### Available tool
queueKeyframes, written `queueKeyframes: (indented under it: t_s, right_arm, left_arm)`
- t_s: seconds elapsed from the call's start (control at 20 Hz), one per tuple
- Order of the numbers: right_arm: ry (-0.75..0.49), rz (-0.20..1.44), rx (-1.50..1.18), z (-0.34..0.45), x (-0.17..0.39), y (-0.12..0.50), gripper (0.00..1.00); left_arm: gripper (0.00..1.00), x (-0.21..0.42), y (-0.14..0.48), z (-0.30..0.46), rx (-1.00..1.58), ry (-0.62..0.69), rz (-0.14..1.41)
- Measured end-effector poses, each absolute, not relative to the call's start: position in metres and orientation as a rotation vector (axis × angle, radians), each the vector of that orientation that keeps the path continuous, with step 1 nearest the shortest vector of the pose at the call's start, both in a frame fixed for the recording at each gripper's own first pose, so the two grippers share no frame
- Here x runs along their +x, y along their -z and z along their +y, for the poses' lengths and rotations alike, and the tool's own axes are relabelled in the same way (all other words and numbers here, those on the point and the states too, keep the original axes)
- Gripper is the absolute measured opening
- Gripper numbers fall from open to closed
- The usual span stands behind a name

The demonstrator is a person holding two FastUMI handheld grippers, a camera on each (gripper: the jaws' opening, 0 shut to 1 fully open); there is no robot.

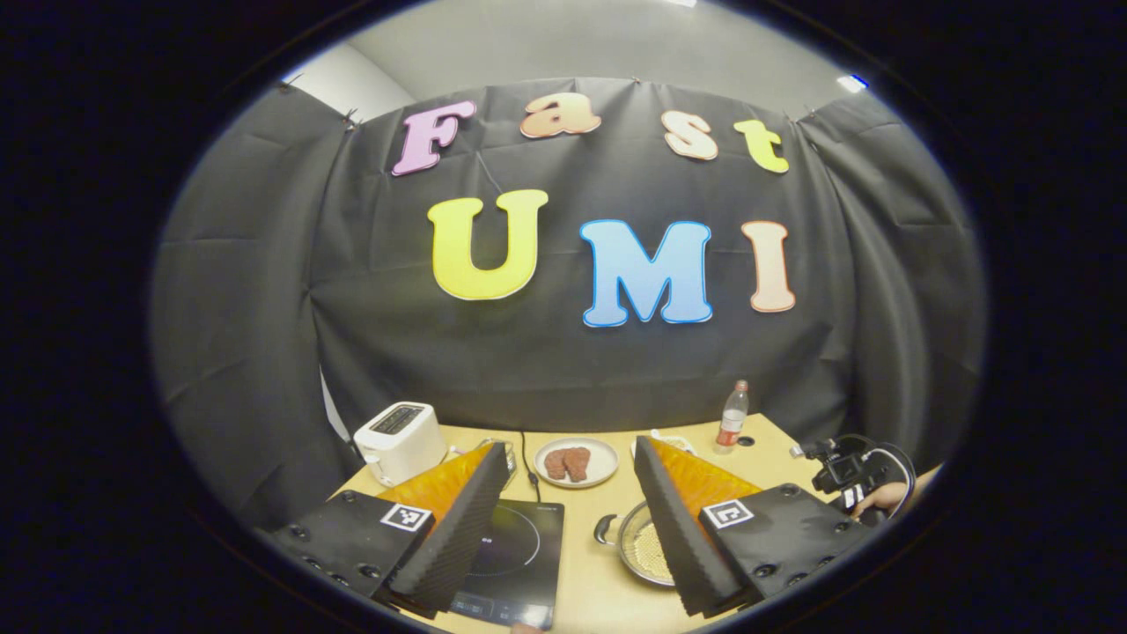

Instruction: First push the handle of the pot to place it horizontally, then grasp the pot with both hands and set it on the induction cooktop.

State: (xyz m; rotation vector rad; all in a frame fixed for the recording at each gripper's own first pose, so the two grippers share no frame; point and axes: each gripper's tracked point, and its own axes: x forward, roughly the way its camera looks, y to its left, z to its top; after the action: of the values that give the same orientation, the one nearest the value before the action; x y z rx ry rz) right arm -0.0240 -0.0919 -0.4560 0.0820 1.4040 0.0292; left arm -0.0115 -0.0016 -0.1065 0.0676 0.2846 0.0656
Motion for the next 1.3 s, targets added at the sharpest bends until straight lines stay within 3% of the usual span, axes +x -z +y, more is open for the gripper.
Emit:
queueKeyframes:
  t_s: [0.85, 1.0, 1.3]
  right_arm:
    - [0.003, 1.370, 0.010, -0.108, 0.001, 0.460, 0.14]
    - [0.042, 1.322, 0.036, -0.110, -0.002, 0.449, 0.14]
    - [0.100, 1.197, 0.066, -0.111, -0.034, 0.410, 0.17]
  left_arm:
    - [0.94, -0.021, 0.104, 0.001, 0.074, -0.058, 0.290]
    - [0.99, -0.020, 0.105, 0.003, 0.062, -0.040, 0.288]
    - [0.99, -0.010, 0.109, -0.005, 0.034, 0.052, 0.285]
